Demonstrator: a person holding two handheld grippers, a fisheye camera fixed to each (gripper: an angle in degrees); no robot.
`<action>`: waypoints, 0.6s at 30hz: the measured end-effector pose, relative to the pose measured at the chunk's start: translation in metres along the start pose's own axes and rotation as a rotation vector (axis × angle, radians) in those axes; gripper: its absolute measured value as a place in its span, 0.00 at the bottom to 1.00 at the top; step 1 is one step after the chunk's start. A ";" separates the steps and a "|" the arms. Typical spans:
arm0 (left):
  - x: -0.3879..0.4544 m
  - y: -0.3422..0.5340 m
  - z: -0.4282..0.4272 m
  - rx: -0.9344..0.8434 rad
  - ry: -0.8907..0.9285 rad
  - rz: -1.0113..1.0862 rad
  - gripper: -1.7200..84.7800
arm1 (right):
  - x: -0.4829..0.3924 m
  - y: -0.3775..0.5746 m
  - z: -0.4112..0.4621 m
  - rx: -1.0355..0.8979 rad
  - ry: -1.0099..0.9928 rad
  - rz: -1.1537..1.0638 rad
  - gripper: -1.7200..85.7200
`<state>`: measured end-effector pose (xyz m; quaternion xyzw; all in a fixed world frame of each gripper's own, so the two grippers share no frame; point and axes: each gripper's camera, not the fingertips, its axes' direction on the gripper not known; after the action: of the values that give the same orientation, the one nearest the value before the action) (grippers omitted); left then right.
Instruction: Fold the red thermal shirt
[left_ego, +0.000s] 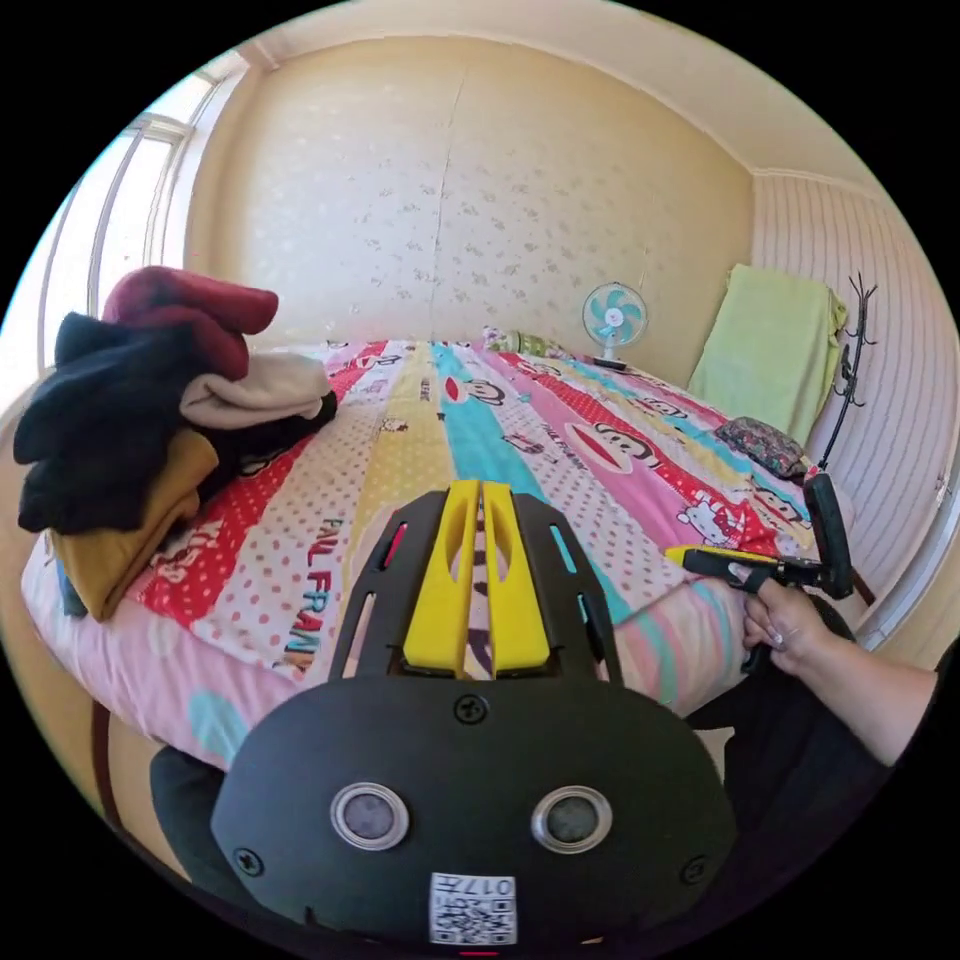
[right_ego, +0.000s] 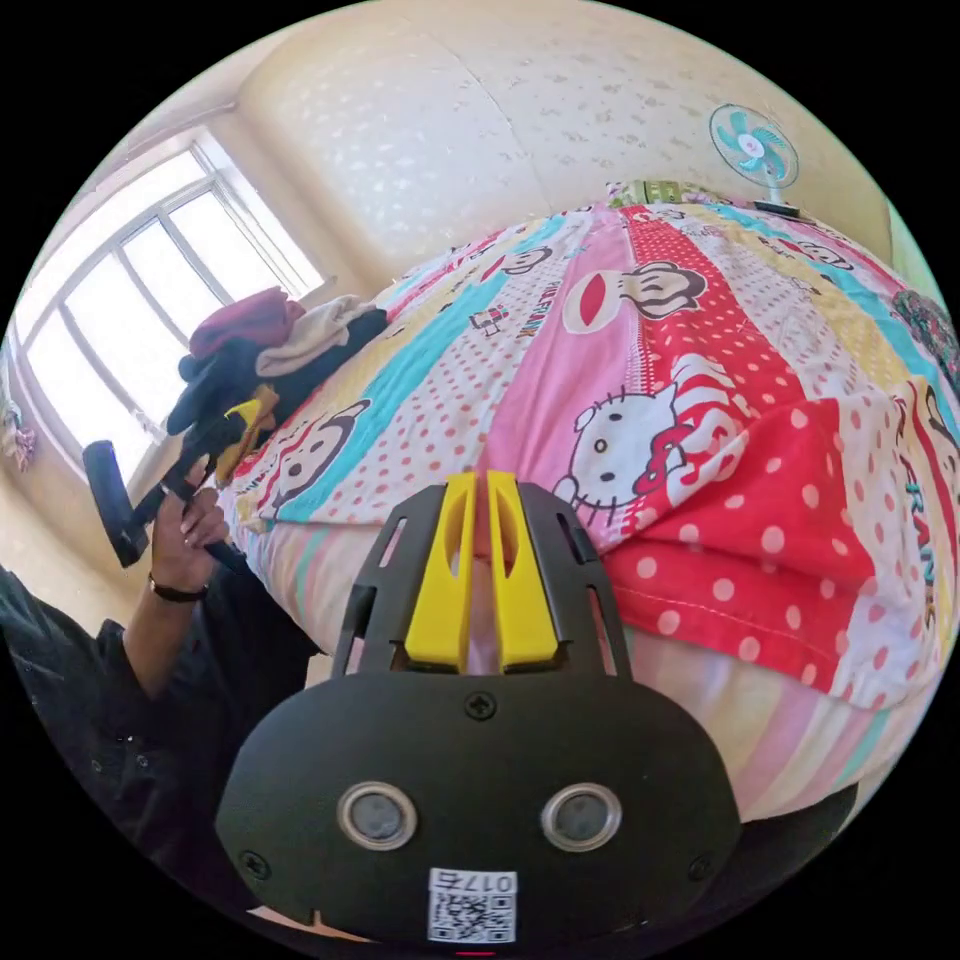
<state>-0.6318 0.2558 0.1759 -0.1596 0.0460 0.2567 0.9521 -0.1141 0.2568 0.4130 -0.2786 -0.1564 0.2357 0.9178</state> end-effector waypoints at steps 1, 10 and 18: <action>0.005 -0.028 0.024 -0.046 0.027 0.019 0.08 | -0.004 -0.001 0.002 0.004 0.002 -0.005 0.06; 0.072 -0.064 0.259 -0.537 -0.078 0.166 0.20 | -0.005 -0.037 0.003 0.027 -0.250 0.045 0.10; 0.068 -0.043 0.278 -0.506 -0.073 0.165 0.20 | 0.159 -0.126 -0.135 0.154 0.469 0.157 0.20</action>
<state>-0.5498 0.3440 0.4395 -0.3788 -0.0413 0.3426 0.8587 0.1196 0.1883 0.4043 -0.2664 0.1009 0.2467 0.9263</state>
